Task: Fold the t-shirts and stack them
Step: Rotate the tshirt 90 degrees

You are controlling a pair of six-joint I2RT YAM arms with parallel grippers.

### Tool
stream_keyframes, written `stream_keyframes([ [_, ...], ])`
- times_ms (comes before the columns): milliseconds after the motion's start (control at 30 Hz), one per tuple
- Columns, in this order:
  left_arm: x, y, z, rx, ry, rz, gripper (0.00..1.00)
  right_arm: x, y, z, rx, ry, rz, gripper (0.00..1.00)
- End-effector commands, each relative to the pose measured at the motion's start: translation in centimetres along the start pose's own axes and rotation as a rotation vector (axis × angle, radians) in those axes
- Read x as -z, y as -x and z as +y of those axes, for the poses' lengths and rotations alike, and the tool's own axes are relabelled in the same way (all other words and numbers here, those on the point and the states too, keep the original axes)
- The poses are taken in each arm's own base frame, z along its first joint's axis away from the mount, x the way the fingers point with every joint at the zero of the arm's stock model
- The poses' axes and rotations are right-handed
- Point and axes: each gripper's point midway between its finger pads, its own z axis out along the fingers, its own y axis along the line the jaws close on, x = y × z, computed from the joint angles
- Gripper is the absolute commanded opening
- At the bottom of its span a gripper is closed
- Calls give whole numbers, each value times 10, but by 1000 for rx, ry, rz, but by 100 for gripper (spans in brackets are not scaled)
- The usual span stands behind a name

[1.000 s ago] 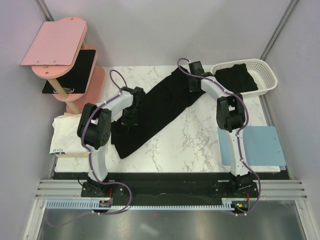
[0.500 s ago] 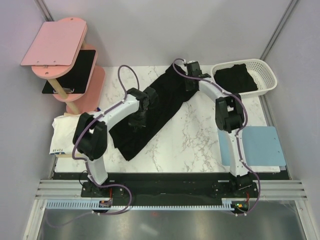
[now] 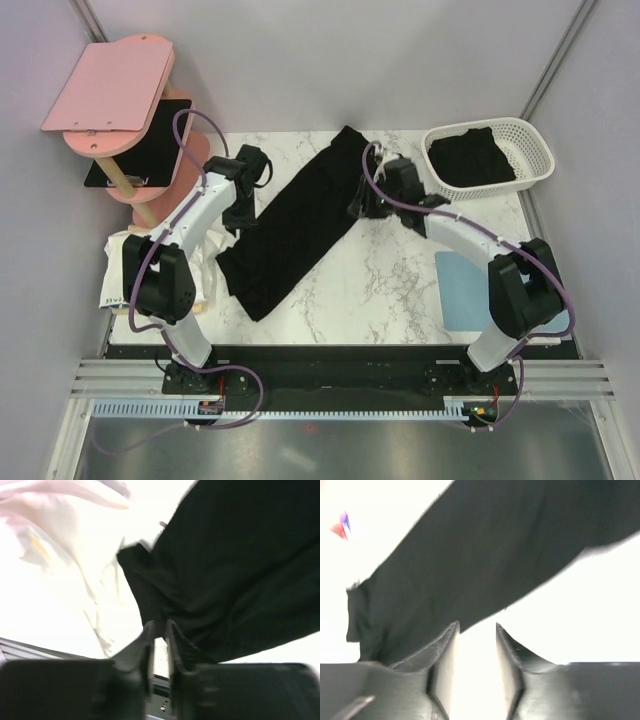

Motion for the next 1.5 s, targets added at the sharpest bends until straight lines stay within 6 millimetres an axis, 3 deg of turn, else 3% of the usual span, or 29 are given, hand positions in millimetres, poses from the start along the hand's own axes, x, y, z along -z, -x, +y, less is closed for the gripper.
stream_keyframes([
  [0, 6, 18, 8, 9, -71, -44, 49, 0, -79, 41, -171, 106, 144, 51],
  [67, 7, 20, 13, 21, -73, -52, 70, 6, -96, 66, -168, 111, 160, 59],
  [100, 8, 21, 14, 23, -77, -58, 86, 6, -101, 74, -170, 119, 168, 60],
  [167, 8, 21, 16, 28, -77, -59, 94, 7, -111, 94, -166, 132, 180, 64],
  [300, 4, 20, 19, 28, -83, -60, 97, -3, -143, 117, -177, 141, 246, 71],
  [400, -1, 16, 19, 31, -88, -44, 97, -18, -187, 136, -189, 160, 325, 74],
  [500, -4, 16, 20, 31, -90, -43, 97, -30, -217, 142, -189, 156, 376, 74],
  [700, -6, 18, 23, 41, -88, -45, 98, -35, -232, 163, -188, 172, 392, 76],
  [900, -9, 16, 26, 46, -82, -37, 98, -46, -251, 171, -186, 165, 429, 75],
  [1000, -11, 15, 27, 48, -79, -34, 98, -56, -266, 173, -185, 146, 452, 70],
  [1033, -12, 15, 26, 48, -79, -34, 98, -59, -270, 174, -187, 145, 459, 54],
  [1100, -12, 14, 27, 48, -79, -31, 98, -66, -282, 177, -187, 132, 469, 42],
  [1133, -11, 14, 27, 50, -79, -35, 98, -69, -287, 177, -182, 125, 470, 20],
  [1200, -11, 15, 28, 50, -76, -36, 98, -72, -296, 171, -173, 96, 473, 2],
  [1267, -11, 14, 29, 50, -74, -36, 98, -71, -298, 162, -168, 65, 464, 0],
  [1333, -9, 13, 30, 51, -73, -41, 98, -60, -296, 152, -149, 39, 459, 0],
  [1367, -10, 13, 29, 51, -76, -40, 98, -54, -286, 150, -142, 29, 432, 0],
  [1433, -11, 13, 29, 51, -77, -37, 98, -41, -291, 127, -103, -39, 447, 0],
  [1467, -12, 12, 28, 50, -79, -32, 98, -32, -283, 126, -99, -41, 435, 0],
])
